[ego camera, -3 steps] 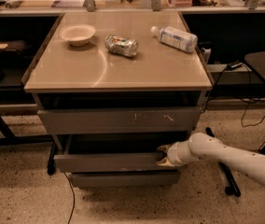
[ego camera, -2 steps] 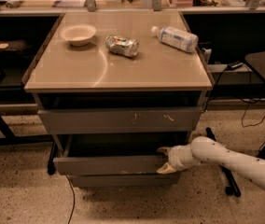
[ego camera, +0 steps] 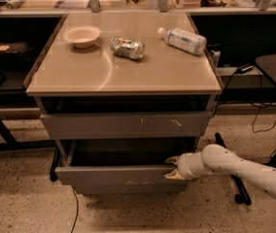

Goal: Open middle drawer

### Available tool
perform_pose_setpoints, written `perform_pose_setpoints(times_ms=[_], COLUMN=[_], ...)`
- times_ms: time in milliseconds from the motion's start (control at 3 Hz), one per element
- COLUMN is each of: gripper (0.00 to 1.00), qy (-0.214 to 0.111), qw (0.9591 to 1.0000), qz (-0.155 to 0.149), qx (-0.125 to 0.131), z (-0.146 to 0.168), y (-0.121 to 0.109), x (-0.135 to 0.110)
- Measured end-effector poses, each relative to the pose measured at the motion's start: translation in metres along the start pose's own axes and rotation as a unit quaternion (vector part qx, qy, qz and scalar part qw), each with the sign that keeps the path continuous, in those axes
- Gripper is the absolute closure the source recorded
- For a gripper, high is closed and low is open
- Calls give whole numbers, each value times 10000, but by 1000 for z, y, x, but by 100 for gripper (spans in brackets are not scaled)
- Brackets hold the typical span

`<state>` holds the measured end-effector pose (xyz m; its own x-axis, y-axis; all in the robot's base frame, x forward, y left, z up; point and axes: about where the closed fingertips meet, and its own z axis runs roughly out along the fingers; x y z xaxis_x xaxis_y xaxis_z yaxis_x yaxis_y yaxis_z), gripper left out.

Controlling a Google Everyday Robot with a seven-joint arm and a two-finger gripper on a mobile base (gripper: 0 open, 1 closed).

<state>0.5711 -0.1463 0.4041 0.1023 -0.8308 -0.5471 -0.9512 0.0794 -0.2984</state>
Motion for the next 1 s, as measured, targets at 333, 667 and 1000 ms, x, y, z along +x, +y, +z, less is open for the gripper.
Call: perform_pose_setpoints(times_ms=[333, 667, 1000], gripper=[100, 100, 80], qy=[0, -11, -11], qw=[10000, 10000, 10000], qz=[0, 20, 20], qx=[0, -2, -2], z=[-2, -5, -5], y=[-1, 6, 6], x=[-2, -1, -3])
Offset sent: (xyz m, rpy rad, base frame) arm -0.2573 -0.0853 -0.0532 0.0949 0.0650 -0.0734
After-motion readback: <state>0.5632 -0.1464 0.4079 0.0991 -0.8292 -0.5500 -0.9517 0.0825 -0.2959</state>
